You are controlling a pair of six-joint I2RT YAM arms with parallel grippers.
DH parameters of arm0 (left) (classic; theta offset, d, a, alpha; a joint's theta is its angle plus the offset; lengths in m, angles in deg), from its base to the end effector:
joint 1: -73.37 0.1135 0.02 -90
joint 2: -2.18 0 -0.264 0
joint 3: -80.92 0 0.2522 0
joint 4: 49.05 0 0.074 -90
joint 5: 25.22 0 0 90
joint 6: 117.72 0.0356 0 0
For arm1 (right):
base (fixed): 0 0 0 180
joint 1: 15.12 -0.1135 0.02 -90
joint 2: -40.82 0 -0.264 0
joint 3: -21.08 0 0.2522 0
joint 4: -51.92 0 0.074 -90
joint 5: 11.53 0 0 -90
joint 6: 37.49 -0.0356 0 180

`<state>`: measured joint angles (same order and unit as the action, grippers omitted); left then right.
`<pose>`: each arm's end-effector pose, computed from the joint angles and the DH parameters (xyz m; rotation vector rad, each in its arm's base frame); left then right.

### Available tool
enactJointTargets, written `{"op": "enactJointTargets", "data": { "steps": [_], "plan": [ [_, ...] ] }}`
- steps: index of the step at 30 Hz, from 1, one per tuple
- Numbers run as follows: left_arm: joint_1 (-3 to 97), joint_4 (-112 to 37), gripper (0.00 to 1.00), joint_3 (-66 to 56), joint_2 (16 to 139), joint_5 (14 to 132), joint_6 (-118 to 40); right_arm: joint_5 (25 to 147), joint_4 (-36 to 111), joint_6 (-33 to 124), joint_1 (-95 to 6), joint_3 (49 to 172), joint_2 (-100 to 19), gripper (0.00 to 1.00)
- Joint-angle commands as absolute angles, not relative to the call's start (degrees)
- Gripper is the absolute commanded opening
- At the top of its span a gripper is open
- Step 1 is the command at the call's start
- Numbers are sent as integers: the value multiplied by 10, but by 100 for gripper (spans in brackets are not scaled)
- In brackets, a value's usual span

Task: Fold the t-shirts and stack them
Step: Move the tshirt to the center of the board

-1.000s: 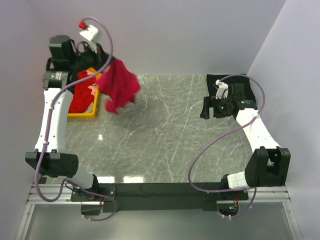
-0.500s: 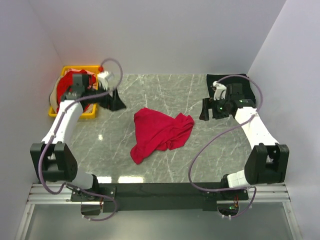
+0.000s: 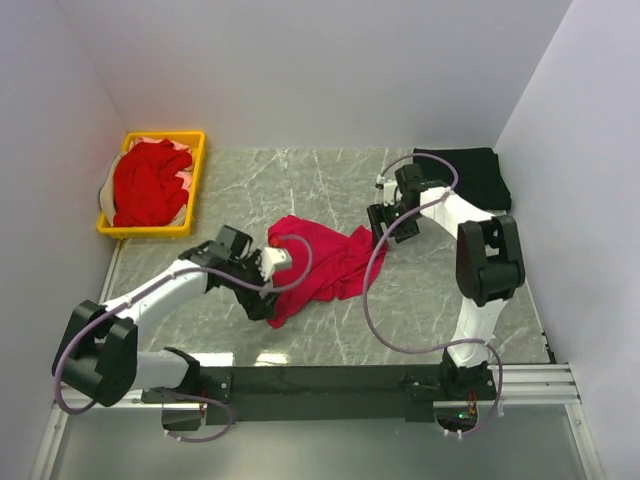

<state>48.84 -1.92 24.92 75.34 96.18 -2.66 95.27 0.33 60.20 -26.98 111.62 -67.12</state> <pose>0.2013 -0.1123 0.1977 1.2428 2.2923 -0.7287 0.3705 0.0883 0.1884 -0.5423 2.7033 0.4253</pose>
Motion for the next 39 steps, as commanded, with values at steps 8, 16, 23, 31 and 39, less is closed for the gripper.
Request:
{"op": "enactJointTargets", "data": {
  "steps": [8,16,23,31,39],
  "plan": [
    [385,-220,84,279,810,763,-42,993,-8,575,-277,1198,-755,46],
    [449,-149,1,215,820,819,-67,1020,-19,599,-231,1189,-668,0],
    [549,-44,1,32,769,897,-54,1061,-7,618,-181,1215,-532,0],
    [608,-22,1,-184,817,868,-78,1010,38,614,-171,1307,-443,0],
    [630,-32,1,-249,816,819,-26,890,104,658,-168,1313,-364,0]
  ]
}}
